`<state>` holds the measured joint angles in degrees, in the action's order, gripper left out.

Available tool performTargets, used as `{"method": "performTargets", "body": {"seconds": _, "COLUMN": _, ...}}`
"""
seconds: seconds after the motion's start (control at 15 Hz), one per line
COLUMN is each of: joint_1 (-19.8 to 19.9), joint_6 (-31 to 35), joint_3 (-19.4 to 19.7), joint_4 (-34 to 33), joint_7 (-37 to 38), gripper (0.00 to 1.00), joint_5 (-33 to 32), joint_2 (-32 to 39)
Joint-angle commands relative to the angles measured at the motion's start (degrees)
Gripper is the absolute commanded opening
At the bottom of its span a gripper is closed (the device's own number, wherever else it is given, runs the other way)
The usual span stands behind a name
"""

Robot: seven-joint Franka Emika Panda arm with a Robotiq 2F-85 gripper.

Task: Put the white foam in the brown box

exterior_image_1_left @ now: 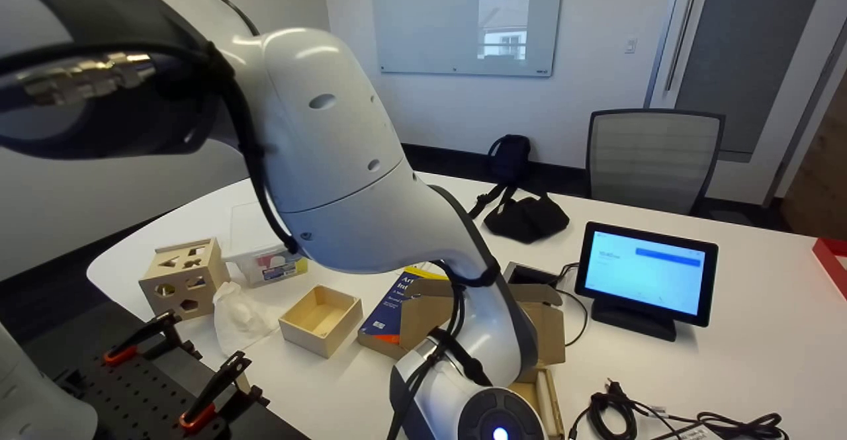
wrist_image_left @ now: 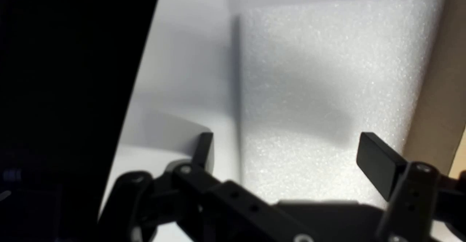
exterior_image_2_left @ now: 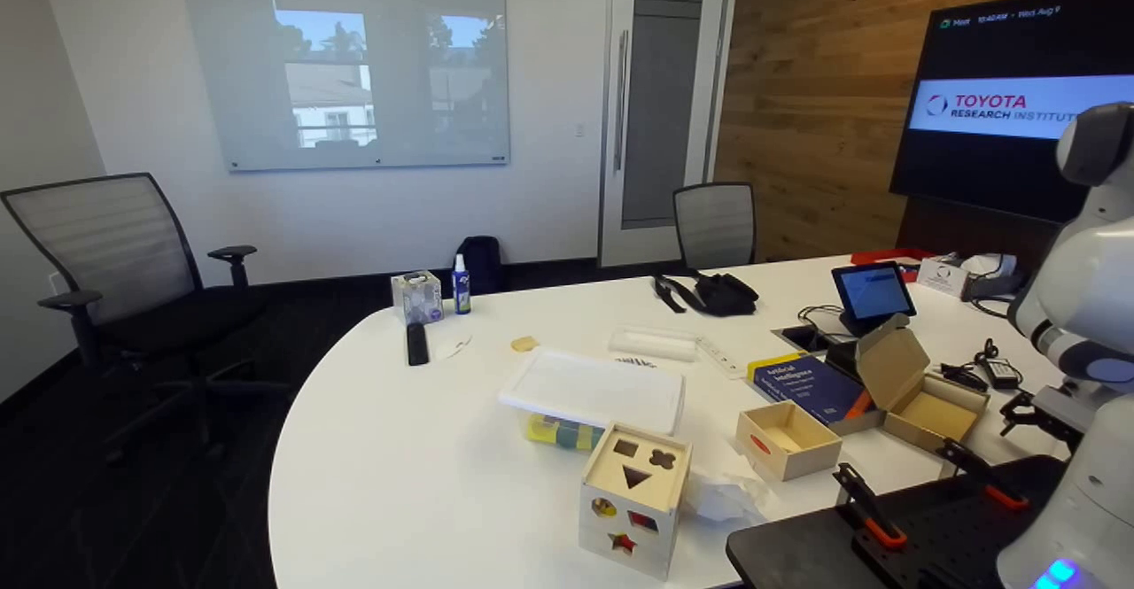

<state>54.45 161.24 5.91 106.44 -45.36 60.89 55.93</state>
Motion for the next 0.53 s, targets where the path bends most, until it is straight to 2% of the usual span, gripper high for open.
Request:
{"method": "performTargets", "body": {"seconds": 0.0, "joint_1": 0.16, "joint_6": -0.15, "joint_3": -1.52, "joint_4": -0.64, "joint_7": 2.57, "gripper": 1.00, "joint_5": -1.69, "joint_2": 0.31}}
{"method": "performTargets", "body": {"seconds": 0.13, "joint_1": -0.01, "joint_6": -0.04, "joint_3": -1.58, "joint_4": -0.97, "joint_7": 2.81, "gripper": 0.98, "joint_5": -1.88, "joint_2": 0.64}}
{"method": "performTargets", "body": {"seconds": 0.2, "joint_1": 0.01, "joint_6": 0.00, "joint_3": -1.64, "joint_4": -1.24, "joint_7": 2.77, "gripper": 0.73, "joint_5": -2.03, "joint_2": 0.95}}
{"method": "performTargets", "body": {"seconds": 0.27, "joint_1": -0.08, "joint_6": -0.04, "joint_3": -1.48, "joint_4": -1.42, "joint_7": 3.00, "gripper": 0.73, "joint_5": -2.35, "joint_2": 1.25}}
{"method": "performTargets", "body": {"seconds": 0.47, "joint_1": 0.22, "joint_6": -0.03, "joint_3": -1.34, "joint_4": -1.96, "joint_7": 4.36, "gripper": 0.51, "joint_5": -3.98, "joint_2": 1.92}}
